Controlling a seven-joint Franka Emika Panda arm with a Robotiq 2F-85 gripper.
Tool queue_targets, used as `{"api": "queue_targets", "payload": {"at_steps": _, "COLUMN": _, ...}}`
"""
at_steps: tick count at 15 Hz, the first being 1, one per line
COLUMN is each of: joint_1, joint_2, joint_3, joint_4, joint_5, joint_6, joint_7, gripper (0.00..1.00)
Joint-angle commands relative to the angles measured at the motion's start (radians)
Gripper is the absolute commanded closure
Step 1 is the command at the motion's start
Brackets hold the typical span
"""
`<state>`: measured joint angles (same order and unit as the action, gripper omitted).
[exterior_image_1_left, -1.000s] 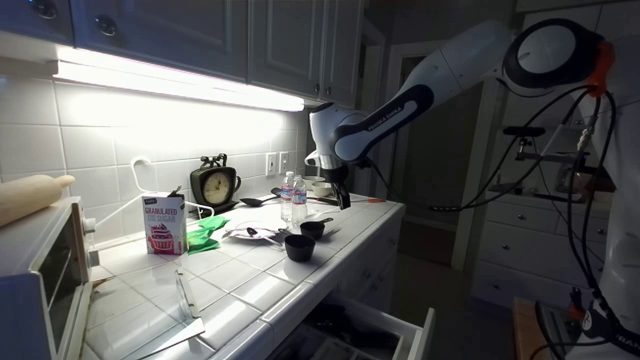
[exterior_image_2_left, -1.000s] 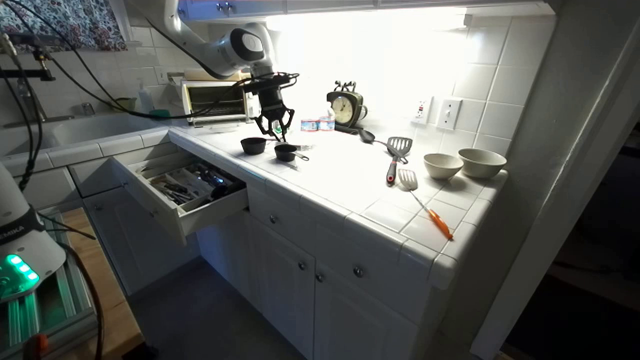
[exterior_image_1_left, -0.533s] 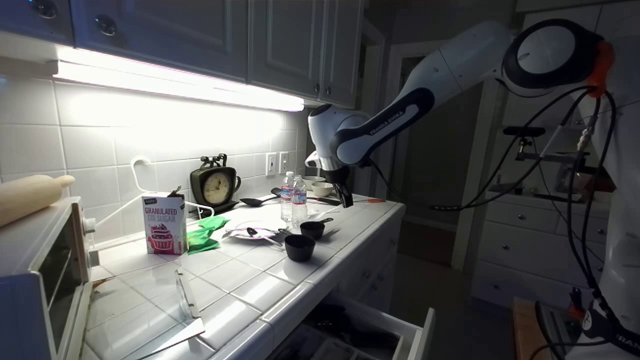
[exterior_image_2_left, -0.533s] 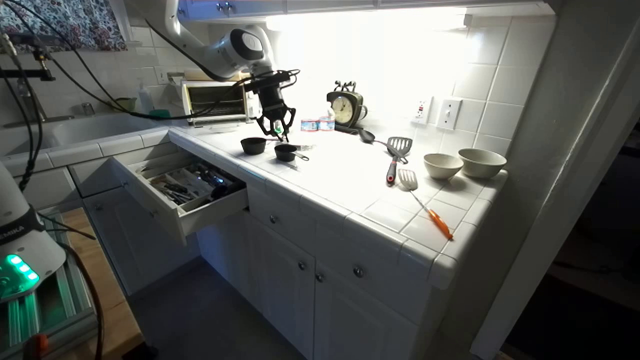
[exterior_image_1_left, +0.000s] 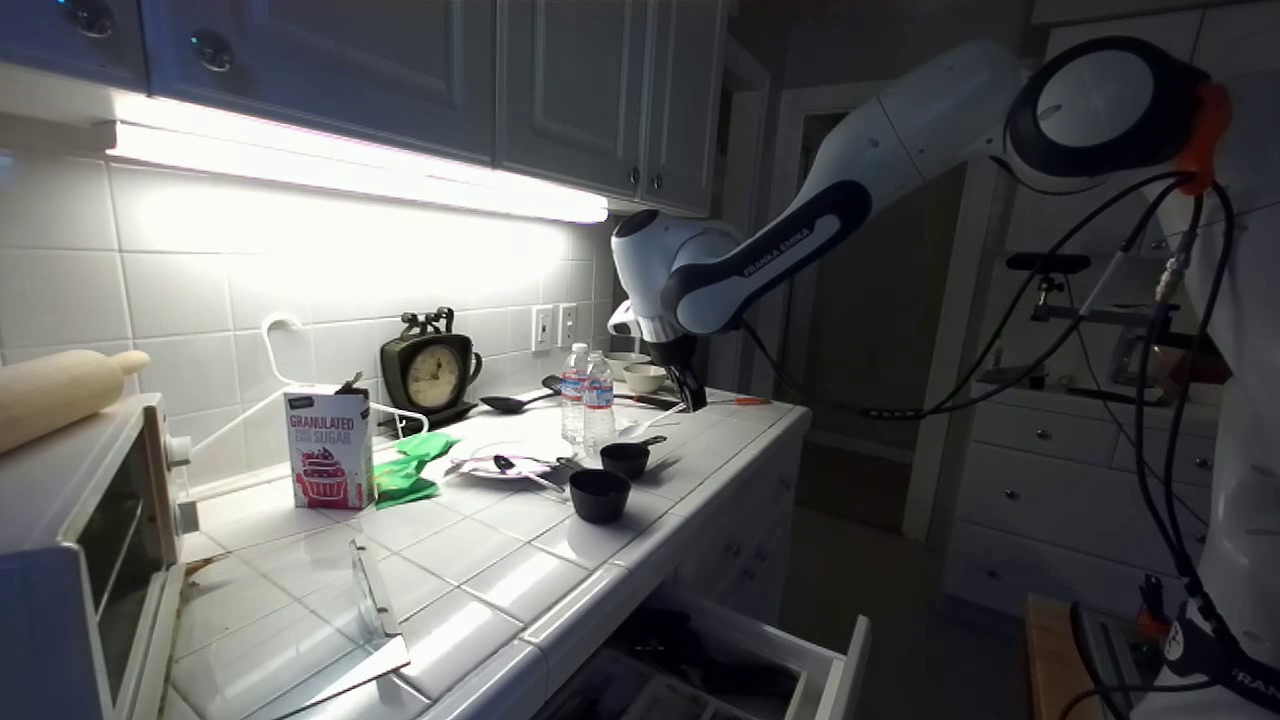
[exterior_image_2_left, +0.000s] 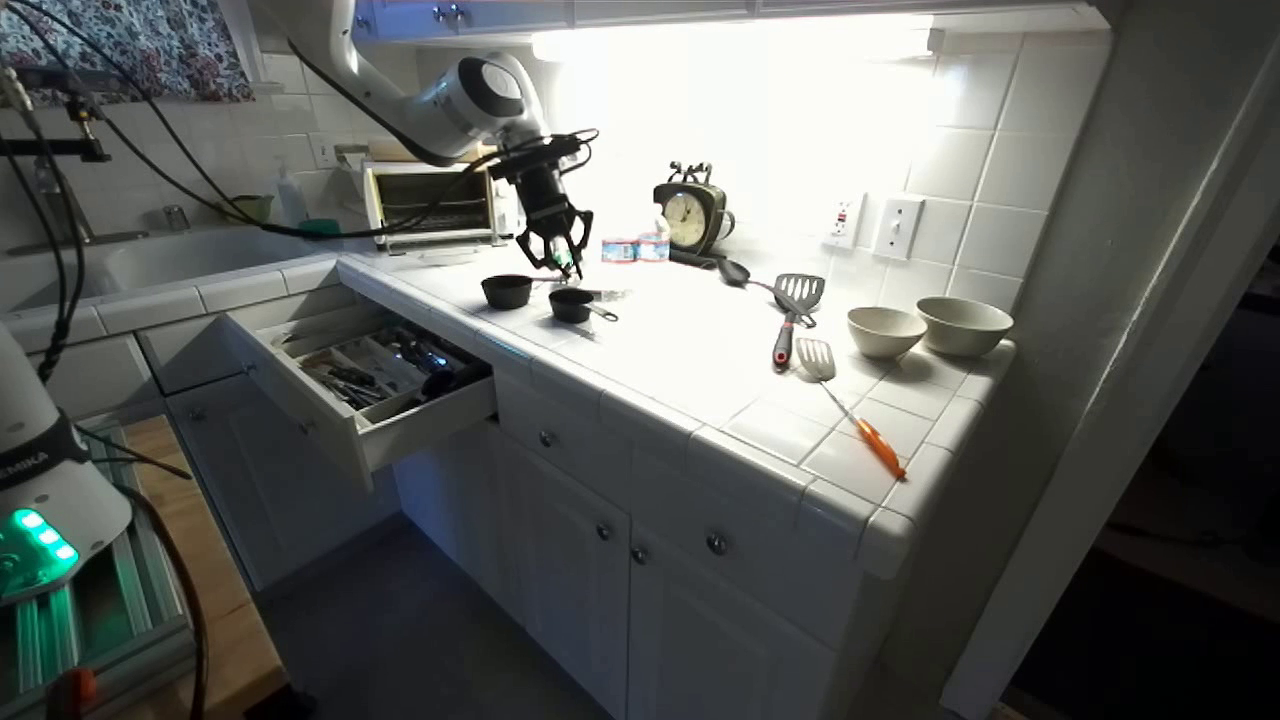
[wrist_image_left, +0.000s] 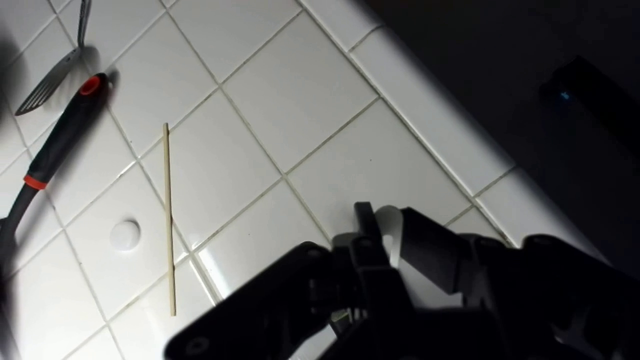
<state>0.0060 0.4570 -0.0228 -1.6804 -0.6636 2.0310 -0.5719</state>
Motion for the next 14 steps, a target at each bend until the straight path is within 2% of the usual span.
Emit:
{"api": "queue_targets", "payload": {"at_steps": 1, "joint_1": 0.018, "joint_2": 0.006, "joint_3": -0.005, "joint_4": 0.011, "joint_5": -0.064, "joint_6": -0.029, "joint_7": 0.023, "gripper": 0.96}}
{"api": "queue_targets", "payload": {"at_steps": 14, "joint_1": 0.038, "joint_2": -0.019, "joint_3": 0.006, "joint_4": -0.016, "joint_5": -0.202, "joint_6": -0.042, "joint_7": 0.025, "gripper": 0.96}}
